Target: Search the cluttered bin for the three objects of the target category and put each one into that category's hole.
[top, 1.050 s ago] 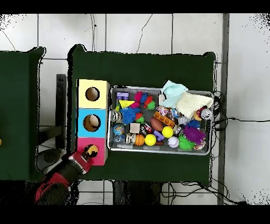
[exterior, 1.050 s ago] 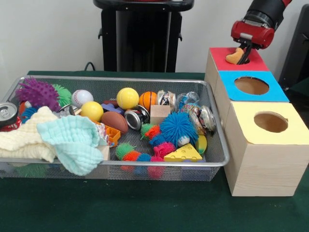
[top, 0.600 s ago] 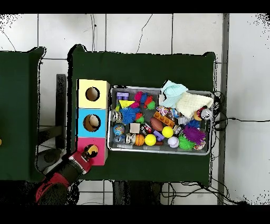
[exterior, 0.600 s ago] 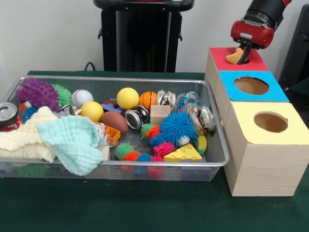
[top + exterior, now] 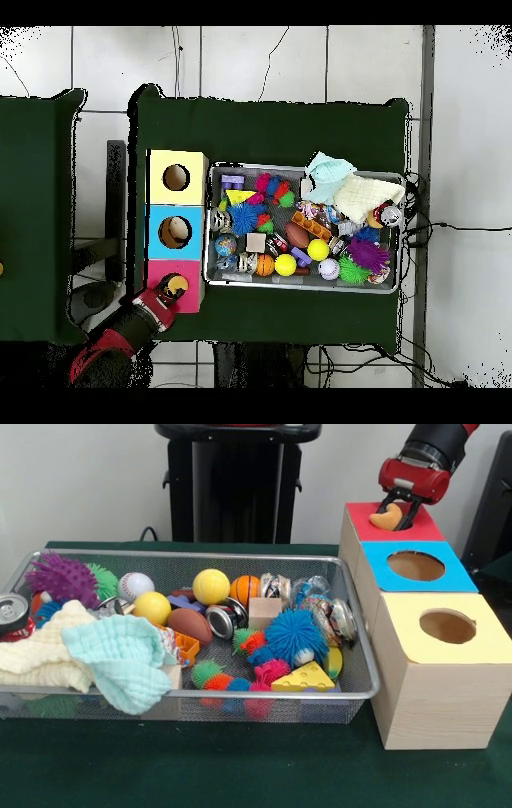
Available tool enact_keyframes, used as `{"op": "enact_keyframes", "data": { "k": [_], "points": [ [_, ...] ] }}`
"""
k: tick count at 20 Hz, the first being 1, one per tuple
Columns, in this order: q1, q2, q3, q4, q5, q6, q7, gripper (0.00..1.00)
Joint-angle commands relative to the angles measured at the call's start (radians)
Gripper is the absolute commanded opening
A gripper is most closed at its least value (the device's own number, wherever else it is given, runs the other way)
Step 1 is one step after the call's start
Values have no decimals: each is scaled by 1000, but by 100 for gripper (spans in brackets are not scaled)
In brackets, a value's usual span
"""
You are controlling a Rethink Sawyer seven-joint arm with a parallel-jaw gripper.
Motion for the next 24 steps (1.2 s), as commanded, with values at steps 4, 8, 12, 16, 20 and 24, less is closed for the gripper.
{"op": "enact_keyframes", "data": {
  "k": [4, 8, 12, 16, 20, 24],
  "points": [
    [-51, 8, 46, -11, 39, -120, 106, 100],
    [-51, -30, 47, 0, 26, -109, 94, 100],
    [-55, -156, 27, 15, -26, -15, 20, 100],
    [-74, -240, 19, 25, -75, 30, -41, 100],
    [-97, -282, 28, 34, -118, 26, -59, 100],
    [-95, -286, 24, 26, -133, 43, -44, 100]
  ]
}}
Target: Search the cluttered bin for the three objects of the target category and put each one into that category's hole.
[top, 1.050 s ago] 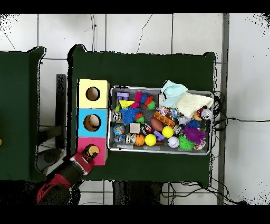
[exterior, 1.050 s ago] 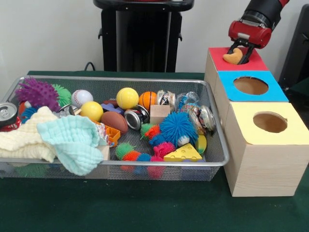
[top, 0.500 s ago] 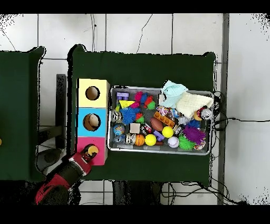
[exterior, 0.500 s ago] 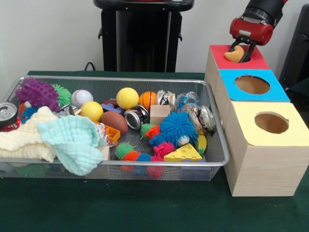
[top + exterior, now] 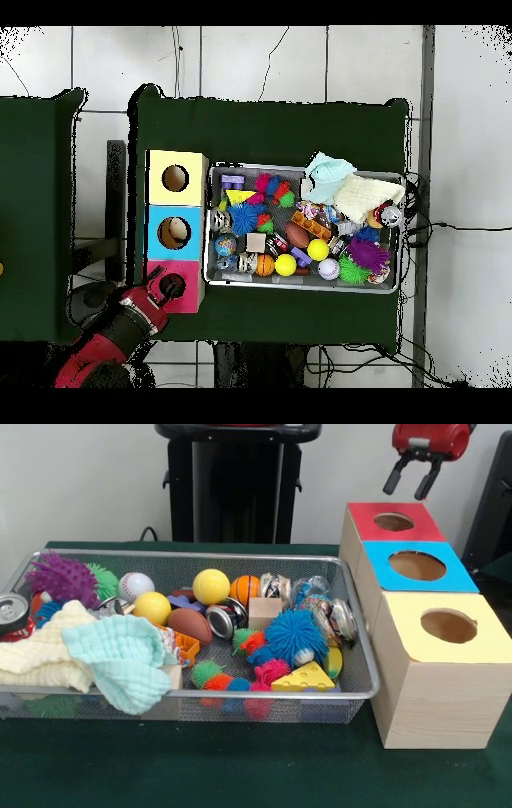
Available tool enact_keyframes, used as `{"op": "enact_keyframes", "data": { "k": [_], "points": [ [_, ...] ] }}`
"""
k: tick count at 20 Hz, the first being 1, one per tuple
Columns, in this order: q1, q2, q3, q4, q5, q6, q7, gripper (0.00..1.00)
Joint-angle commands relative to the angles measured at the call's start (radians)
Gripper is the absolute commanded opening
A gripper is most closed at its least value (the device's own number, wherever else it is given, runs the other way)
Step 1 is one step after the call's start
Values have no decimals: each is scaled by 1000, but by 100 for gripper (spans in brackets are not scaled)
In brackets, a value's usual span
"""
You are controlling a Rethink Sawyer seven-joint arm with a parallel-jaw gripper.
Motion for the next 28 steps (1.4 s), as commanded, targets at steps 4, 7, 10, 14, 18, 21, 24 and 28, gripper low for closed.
{"op": "enact_keyframes", "data": {
  "k": [4, 7, 10, 14, 18, 21, 24, 28],
  "points": [
    [-41, -19, 51, -10, -47, -9, 1, 100],
    [-40, -8, 52, -10, -42, -17, 9, 100],
    [-39, 2, 48, -12, -39, -23, 13, 100],
    [-43, 16, 47, -13, -40, -40, 15, 100],
    [-64, 0, 70, -5, -51, -63, 5, 100],
    [-119, -68, 145, 24, -62, -81, -9, 100],
    [-139, -85, 162, 42, -80, -145, -2, 100],
    [89, 323, -184, -8, 132, -184, 191, 100]
  ]
}}
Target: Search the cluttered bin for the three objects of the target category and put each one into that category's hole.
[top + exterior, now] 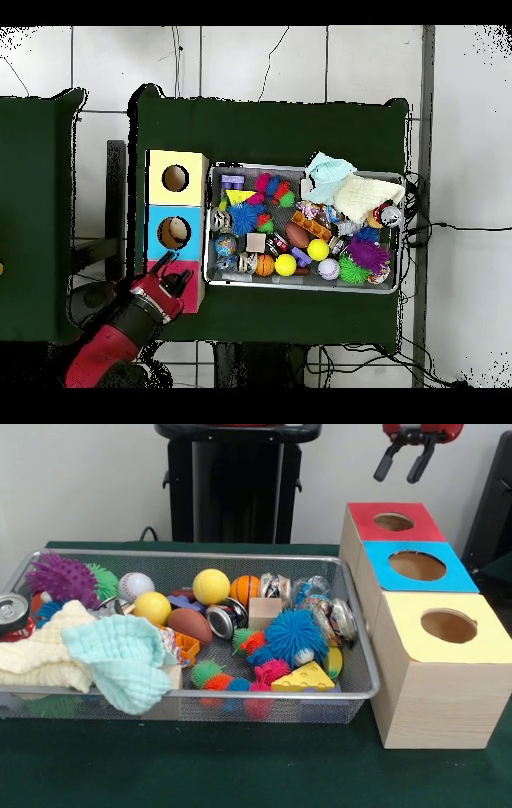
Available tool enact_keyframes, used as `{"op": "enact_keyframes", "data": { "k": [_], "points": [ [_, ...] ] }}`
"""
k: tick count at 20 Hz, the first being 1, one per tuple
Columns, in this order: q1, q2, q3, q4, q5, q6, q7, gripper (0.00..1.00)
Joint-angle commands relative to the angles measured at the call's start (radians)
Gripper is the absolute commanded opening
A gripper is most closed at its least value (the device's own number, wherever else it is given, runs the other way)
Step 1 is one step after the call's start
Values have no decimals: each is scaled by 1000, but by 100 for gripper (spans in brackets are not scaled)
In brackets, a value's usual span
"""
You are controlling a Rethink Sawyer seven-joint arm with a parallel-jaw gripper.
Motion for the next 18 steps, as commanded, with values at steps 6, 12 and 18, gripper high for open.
{"op": "enact_keyframes", "data": {
  "k": [6, 12, 18],
  "points": [
    [153, 438, -270, 72, 194, -373, 108, 100],
    [43, 178, -184, 66, -11, -431, -26, 100],
    [58, 237, -171, 81, 39, -466, -8, 100]
  ]
}}
